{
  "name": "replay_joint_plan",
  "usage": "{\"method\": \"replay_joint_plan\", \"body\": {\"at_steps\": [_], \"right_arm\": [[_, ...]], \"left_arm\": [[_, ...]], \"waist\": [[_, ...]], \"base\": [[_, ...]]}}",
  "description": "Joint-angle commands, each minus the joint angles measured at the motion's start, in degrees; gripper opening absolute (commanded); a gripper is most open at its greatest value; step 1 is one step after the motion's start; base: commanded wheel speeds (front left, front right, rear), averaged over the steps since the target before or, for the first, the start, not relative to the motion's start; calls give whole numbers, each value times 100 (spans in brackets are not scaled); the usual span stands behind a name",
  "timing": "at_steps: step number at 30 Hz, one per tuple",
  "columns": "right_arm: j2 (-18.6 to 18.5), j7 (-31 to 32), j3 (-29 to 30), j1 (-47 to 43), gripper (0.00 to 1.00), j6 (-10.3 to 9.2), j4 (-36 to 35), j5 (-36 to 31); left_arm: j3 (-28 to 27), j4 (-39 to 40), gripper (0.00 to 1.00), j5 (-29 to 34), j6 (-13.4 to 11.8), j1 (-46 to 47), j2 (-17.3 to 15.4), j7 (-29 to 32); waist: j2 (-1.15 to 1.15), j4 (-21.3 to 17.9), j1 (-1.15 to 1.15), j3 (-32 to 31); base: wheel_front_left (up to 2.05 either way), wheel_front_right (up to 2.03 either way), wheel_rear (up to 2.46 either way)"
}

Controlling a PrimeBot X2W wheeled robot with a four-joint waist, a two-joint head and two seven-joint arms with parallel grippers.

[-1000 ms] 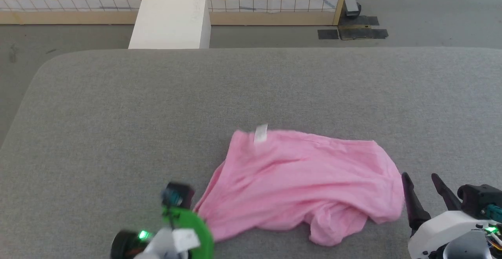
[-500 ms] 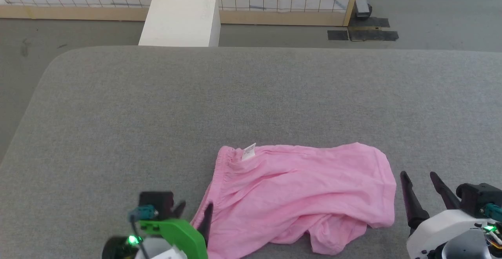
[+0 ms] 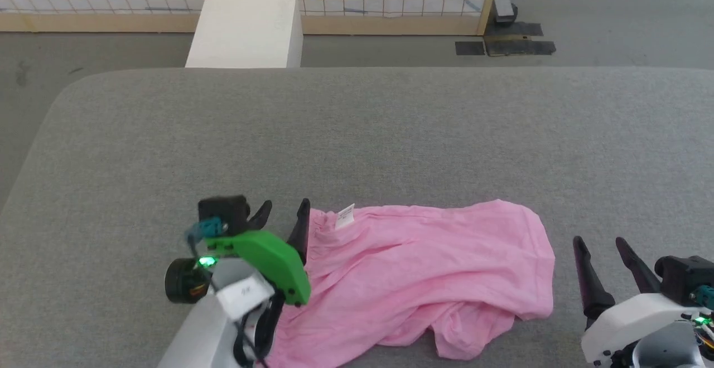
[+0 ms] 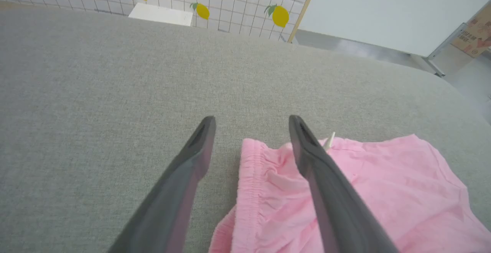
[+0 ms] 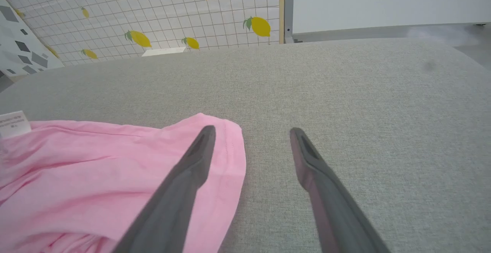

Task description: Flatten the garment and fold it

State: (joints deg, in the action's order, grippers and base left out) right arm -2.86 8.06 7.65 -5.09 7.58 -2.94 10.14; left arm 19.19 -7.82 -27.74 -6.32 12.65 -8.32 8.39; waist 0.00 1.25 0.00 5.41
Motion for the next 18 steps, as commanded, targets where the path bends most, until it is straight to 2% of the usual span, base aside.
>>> {"method": "replay_joint_plan", "body": {"at_steps": [1,7,11,16,17,18], "right_arm": [[-2,-9,-9,117,100,-9,-33,15],[-2,0,-30,140,100,-9,-51,25],[-2,-4,-31,160,100,-9,-58,24],[-2,-12,-4,187,100,-9,-70,20],[-2,-15,-1,191,100,-9,-73,21],[-2,-16,2,193,100,-9,-73,20]], "left_arm": [[-25,-256,100,-79,-16,242,54,137],[-39,-1240,100,-395,-74,786,193,882],[27,-1587,100,-516,-45,963,186,1364],[111,-1640,100,-753,164,1026,231,1731],[128,-1608,79,-804,221,1030,244,1777],[160,-1576,45,-816,273,1040,241,1802]], "waist": [[0,-68,0,63],[0,-219,0,180],[0,-293,0,248],[0,-323,0,310],[0,-322,0,321],[0,-319,0,330]], "base": [[0,0,0],[0,0,0],[0,0,0],[0,0,0],[0,0,0],[0,0,0]]}}
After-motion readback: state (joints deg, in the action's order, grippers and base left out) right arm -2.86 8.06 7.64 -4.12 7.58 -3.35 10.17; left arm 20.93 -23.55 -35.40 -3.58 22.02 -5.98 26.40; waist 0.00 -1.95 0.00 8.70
